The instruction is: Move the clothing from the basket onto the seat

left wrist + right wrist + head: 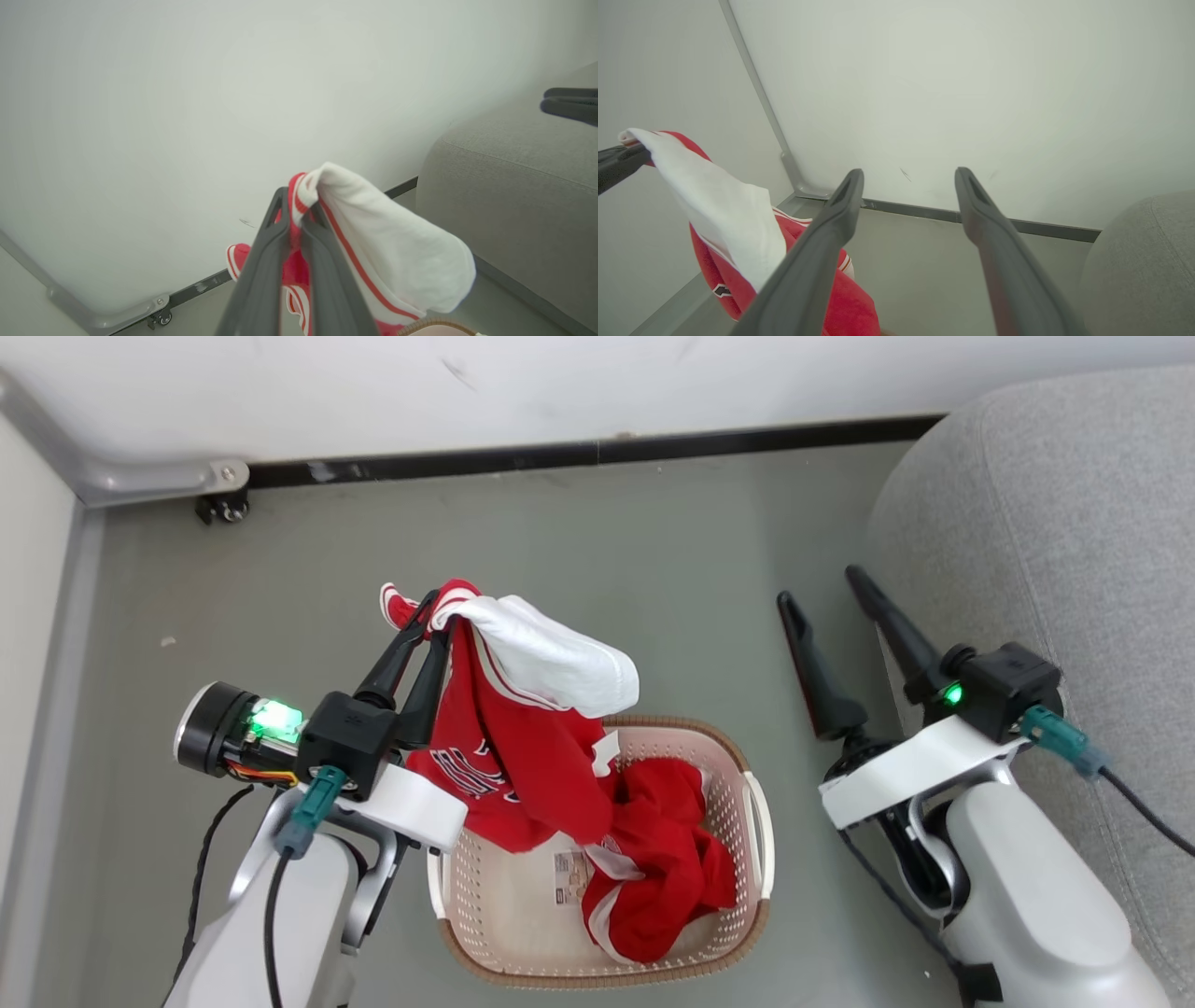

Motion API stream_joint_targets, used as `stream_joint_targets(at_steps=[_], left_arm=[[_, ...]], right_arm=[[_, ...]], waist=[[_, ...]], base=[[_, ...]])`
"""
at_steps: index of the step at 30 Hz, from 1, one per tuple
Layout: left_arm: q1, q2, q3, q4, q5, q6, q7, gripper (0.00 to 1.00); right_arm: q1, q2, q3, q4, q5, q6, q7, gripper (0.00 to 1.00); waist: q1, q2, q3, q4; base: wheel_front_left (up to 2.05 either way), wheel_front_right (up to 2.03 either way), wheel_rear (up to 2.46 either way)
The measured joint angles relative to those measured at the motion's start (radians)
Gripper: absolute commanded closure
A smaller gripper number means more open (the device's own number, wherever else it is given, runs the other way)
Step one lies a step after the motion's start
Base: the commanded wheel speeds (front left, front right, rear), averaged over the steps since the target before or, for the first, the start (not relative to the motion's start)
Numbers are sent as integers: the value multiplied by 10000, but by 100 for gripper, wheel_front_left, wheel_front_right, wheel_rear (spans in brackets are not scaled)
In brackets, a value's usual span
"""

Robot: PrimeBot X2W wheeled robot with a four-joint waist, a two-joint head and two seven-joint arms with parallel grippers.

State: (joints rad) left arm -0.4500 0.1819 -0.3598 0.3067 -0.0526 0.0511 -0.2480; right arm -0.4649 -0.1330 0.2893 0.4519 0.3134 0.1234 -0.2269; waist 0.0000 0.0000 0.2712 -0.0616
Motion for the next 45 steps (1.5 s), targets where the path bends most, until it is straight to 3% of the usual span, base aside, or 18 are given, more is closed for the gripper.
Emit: stream_joint_targets(at_steps=[18, 33, 45], left_arm=[[-221, 487, -146, -316, -606, -1344, 646, 100], [-1183, 640, -454, -612, -1266, -1672, 1609, 100], [-1835, 581, -777, -1064, -1649, -1753, 2228, 100]], right_arm=[[1141, -650, 1841, -855, 1129, 0, 1003, 0], [1698, -1804, 2976, -1572, 1379, 2, 1852, 0], [1569, -2351, 4358, -1887, 1528, 2, 2376, 0]], waist=[[0, 0, -1574, 301], [1, 0, -2490, 271], [0, 0, -2791, 91]], base=[[0, 0, 0], [0, 0, 0], [0, 0, 0]])
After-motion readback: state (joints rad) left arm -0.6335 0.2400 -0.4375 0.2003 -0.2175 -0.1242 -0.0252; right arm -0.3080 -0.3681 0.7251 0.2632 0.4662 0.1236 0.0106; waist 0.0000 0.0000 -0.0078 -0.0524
